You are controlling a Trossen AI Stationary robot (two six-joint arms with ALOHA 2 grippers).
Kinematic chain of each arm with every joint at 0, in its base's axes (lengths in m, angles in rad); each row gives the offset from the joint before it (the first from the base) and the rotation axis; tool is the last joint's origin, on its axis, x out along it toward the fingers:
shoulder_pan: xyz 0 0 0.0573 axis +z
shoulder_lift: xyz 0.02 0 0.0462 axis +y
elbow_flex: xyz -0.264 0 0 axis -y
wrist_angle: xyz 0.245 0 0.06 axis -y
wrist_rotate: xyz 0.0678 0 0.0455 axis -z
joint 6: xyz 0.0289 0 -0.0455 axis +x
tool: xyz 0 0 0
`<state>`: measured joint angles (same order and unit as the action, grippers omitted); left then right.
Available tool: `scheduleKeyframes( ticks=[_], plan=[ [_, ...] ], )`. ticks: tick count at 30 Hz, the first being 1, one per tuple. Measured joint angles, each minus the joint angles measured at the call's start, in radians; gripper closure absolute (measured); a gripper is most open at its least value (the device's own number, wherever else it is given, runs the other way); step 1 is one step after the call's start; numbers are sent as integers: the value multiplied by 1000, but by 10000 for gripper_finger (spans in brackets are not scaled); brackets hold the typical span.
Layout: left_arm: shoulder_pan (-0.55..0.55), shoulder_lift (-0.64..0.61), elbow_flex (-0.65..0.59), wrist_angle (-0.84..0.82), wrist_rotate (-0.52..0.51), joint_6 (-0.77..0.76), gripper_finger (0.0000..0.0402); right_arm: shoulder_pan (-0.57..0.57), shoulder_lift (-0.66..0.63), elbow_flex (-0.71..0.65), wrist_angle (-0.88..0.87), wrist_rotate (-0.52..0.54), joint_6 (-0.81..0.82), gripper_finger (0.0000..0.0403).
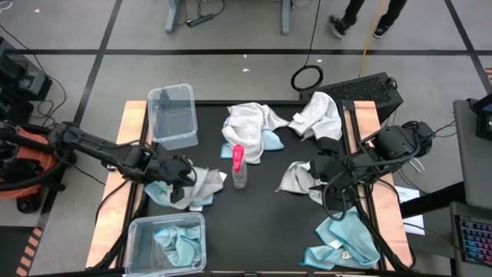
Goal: Sort microfiber towel by color & place in baskets
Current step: Put the gray towel into the top transparent bin
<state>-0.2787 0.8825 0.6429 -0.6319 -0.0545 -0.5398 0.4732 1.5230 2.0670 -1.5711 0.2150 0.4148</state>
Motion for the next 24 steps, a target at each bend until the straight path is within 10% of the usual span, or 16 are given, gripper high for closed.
scheduleKeyframes(
  ticks=[10, 24],
  plan=[
    [0, 0, 328, -192, -93, 126, 400, 0, 0, 0, 0, 48, -38, 190],
    [0, 0, 766, -377, -494, 343, 401, 0, 0, 0, 0, 95, -49, 191]
  ],
)
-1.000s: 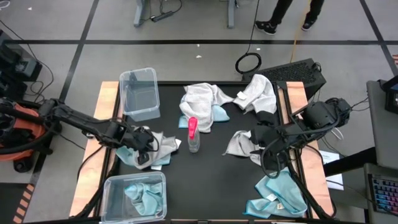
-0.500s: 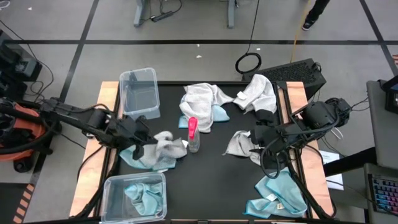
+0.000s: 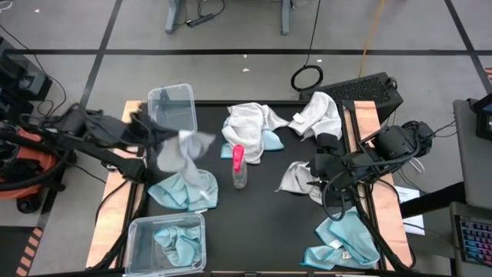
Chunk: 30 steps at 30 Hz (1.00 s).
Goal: Sort microfiber towel by color & place in baskets
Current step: Put the gray towel into the top transparent bin
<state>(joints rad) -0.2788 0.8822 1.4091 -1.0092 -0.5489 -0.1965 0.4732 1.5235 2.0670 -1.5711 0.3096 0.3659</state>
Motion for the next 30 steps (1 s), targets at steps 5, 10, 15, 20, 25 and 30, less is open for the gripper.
scheduleKeyframes(
  ticks=[5, 10, 15, 20, 25, 30],
  plan=[
    [0, 0, 104, 1, -207, 114, 401, 0, 0, 0, 0, 7, -4, 191],
    [0, 1, 182, 4, -403, 238, 401, 0, 0, 0, 0, 7, -4, 191],
    [0, 2, 236, 5, -576, 345, 401, 0, 0, 0, 0, 7, -4, 191],
    [6, -6, 250, -2, -653, 371, 401, 0, 0, 0, 2, 8, -4, 191],
    [41, -2, 247, -85, -660, 344, 401, 0, 0, 0, 2, 15, -13, 191],
    [83, -1, 216, -213, -660, 267, 402, 0, 0, 0, 3, 41, -19, 191]
  ],
)
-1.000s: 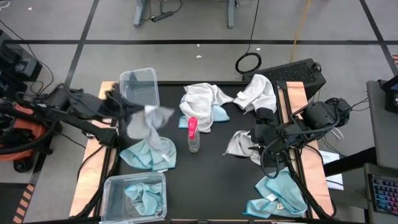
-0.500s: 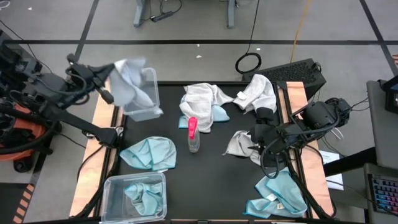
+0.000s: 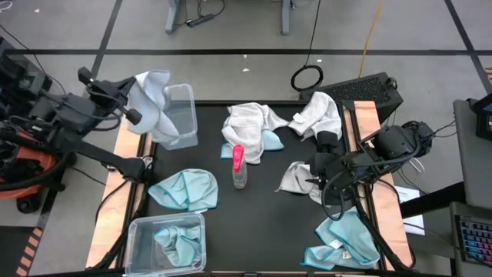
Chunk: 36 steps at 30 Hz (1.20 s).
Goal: Sort microfiber towel by color & place in baskets
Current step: Put the gray towel into the top transparent bin
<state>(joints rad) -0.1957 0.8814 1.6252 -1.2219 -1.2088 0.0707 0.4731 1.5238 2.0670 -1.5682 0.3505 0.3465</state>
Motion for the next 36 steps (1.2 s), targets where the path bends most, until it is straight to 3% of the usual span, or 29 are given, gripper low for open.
scheduleKeyframes(
  ticks=[7, 15, 25, 36],
  plan=[
    [47, -1, -61, -86, 2, -135, 402, 0, 0, 0, 21, 15, -7, 191],
    [76, -3, -232, -82, 75, -247, 402, 0, 0, 0, 51, 15, -11, 191],
    [153, -2, -441, 36, 120, -249, 402, 0, 0, 0, 61, 15, 9, 191],
    [316, 0, -542, 45, 195, -249, 398, 0, 0, 0, 61, 15, 18, 191]
  ],
)
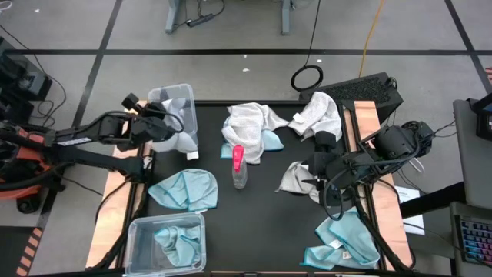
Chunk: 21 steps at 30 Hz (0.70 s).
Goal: Sort microfiber towel by color & place in baskets
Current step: Put the gray towel into the top transparent bin
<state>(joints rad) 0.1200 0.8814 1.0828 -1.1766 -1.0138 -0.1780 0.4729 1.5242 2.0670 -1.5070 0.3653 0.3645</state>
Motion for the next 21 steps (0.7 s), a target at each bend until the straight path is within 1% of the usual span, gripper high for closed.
scheduleKeyframes(
  ticks=[2, 4, 7, 11, 13, 14, 16, 19, 20, 21],
  plan=[
    [37, 0, -23, 2, 55, 0, 383, 0, 0, 0, 0, 0, -1, 191],
    [69, 0, -46, 12, 91, 0, 358, 0, 0, 0, 0, 0, -4, 191],
    [105, 1, -61, 34, 122, -23, 305, 0, 0, 0, 0, 0, -7, 191],
    [151, -2, -56, 112, 129, -23, 224, 0, 0, 0, 0, 0, -6, 191],
    [171, -4, -42, 158, 172, 9, 191, 0, 0, 0, 0, 0, -5, 191],
    [178, -6, -34, 188, 219, 44, 178, 0, 0, 0, 0, 0, -2, 191],
    [187, -10, -28, 246, 370, 121, 163, 0, 0, 0, -1, 0, 4, 191],
    [184, -12, -28, 309, 686, 227, 161, 0, 0, 0, -1, 0, 8, 191],
    [179, -12, -28, 307, 764, 250, 163, 0, 0, 0, -2, 0, 9, 191],
    [172, -8, -28, 301, 809, 270, 165, 0, 0, 0, -2, 0, 9, 191]
  ],
)
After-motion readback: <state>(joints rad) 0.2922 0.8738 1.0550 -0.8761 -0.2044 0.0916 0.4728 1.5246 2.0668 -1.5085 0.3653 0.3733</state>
